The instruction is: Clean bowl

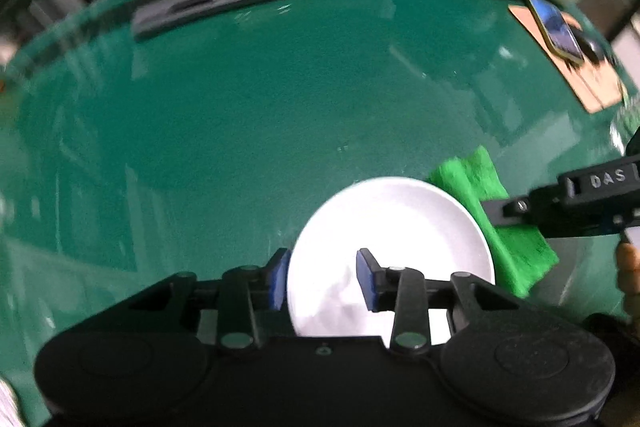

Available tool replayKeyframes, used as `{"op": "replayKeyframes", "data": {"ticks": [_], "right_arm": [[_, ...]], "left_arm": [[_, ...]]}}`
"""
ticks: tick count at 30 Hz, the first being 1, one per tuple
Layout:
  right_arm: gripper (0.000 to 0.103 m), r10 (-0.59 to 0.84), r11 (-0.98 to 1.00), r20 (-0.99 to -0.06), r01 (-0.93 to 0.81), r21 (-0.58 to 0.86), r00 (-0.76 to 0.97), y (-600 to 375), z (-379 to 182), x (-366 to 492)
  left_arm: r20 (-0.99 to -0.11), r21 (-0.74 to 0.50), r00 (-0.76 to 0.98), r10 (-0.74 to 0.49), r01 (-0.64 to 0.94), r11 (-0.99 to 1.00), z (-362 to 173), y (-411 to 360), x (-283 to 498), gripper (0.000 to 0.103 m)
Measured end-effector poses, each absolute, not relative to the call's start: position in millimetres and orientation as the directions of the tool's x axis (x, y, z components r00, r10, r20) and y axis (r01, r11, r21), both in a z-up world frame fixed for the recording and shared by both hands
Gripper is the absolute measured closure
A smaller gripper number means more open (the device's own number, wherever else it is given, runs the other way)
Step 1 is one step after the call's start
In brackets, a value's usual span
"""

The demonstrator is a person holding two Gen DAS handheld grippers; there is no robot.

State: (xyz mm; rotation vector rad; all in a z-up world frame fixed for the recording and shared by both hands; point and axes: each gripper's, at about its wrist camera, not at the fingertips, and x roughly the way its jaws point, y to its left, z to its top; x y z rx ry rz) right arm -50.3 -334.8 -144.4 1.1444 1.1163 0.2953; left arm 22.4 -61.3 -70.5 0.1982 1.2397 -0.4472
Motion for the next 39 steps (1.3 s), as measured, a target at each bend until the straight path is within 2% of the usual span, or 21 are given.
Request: {"op": "replayKeyframes", "data": {"ticks": [4, 5, 10, 20, 30, 39], "right_arm": [[0.097, 0.676, 0.452, -0.551, 0.316, 0.834, 0.49, -332, -142, -39], [0.097, 0.676, 0.454, -0.548, 0.307, 0.837, 0.493, -330, -141, -36], [0.097, 0.693, 0.466, -0.537, 0.27, 0.843, 0.48, -321, -137, -26], [0.097, 0.719, 0.424, -0.525, 0.312, 0.85, 0.456, -327, -142, -51], [0.097, 0.709, 0.469, -0.541, 0.269, 0.841, 0.452, -309, -141, -10], [0.097, 0.719, 0.473, -0.555, 0.29, 0.832, 0.418, -323, -141, -38]], "left_arm": [[-0.944, -0.114, 0.245, -0.219, 0.381, 0.918, -79, -55, 14, 0.068], [-0.946, -0.106, 0.245, -0.212, 0.383, 0.918, -81, -55, 12, 0.073], [-0.937, -0.052, 0.295, -0.188, 0.414, 0.909, -82, -56, 12, 0.08], [-0.94, -0.03, 0.292, -0.178, 0.447, 0.894, -84, -62, 23, 0.077], [-0.939, -0.027, 0.295, -0.177, 0.449, 0.893, -86, -62, 19, 0.077], [-0.94, -0.023, 0.291, -0.176, 0.462, 0.887, -85, -64, 22, 0.075]]}}
